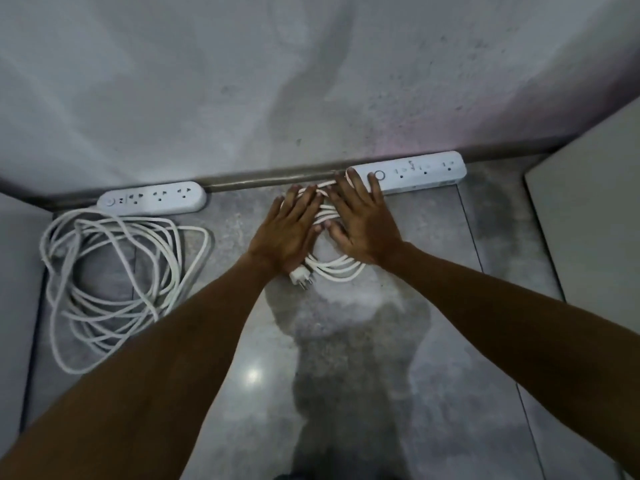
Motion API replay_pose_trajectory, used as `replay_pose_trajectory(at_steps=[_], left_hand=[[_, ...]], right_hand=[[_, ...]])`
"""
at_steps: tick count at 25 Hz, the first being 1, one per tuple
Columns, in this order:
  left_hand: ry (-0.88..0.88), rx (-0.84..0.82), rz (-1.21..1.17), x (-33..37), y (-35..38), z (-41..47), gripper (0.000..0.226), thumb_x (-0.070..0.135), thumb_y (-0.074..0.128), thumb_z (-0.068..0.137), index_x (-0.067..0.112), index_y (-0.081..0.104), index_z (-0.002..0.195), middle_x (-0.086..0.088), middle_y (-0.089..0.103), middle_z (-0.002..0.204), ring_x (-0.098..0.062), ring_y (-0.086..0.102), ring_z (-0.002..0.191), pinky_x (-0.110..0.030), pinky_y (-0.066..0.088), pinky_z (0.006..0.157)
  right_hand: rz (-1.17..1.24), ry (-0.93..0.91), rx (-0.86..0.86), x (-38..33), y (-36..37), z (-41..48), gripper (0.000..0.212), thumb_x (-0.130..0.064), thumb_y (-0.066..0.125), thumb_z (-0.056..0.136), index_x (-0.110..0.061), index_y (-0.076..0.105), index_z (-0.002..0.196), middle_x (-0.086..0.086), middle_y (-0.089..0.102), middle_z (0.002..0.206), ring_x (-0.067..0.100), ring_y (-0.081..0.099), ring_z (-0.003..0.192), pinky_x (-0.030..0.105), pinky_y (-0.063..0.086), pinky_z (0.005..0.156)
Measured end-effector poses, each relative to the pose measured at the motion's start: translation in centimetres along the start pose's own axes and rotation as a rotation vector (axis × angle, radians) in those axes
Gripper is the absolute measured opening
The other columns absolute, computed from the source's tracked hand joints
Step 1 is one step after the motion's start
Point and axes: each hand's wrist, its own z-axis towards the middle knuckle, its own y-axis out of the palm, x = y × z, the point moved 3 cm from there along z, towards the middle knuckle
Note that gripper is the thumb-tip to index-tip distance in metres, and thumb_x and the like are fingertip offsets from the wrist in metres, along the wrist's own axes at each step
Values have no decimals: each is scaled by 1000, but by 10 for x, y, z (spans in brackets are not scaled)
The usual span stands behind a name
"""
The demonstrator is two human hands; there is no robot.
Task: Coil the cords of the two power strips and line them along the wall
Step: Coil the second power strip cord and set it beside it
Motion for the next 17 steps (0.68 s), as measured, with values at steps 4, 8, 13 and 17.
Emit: replay_pose_trajectory(at_steps=[4,8,13,17], left_hand=[[41,17,76,-23,-13,25,58,33,35,107,9,21,157,-11,17,166,-29,13,153,-45,10,123],[3,10,155,-19,-15,28,59,37,37,105,11,25,157,-8,21,165,-27,20,152,-46,18,120],[17,-28,162,-8,-74,23,67,50,45,100,6,40,149,-16,39,156,-34,36,143,-47,29,115],[-57,-16,163,-7,-170,-12,66,51,49,98,5,45,145,-18,44,152,-35,40,138,-49,37,107]], right_hand=[[14,155,142,-10,5,14,48,-26,45,96,-8,54,140,19,40,154,38,29,147,61,19,117],[37,148,227,-9,5,10,42,-23,47,97,-9,59,136,18,45,151,38,33,145,61,21,116],[57,215,-102,-12,-36,20,58,-42,39,98,-12,44,147,15,36,157,33,23,150,57,12,120],[106,167,-224,-22,-127,38,60,-47,37,101,-9,38,148,14,41,154,32,28,146,49,20,118]])
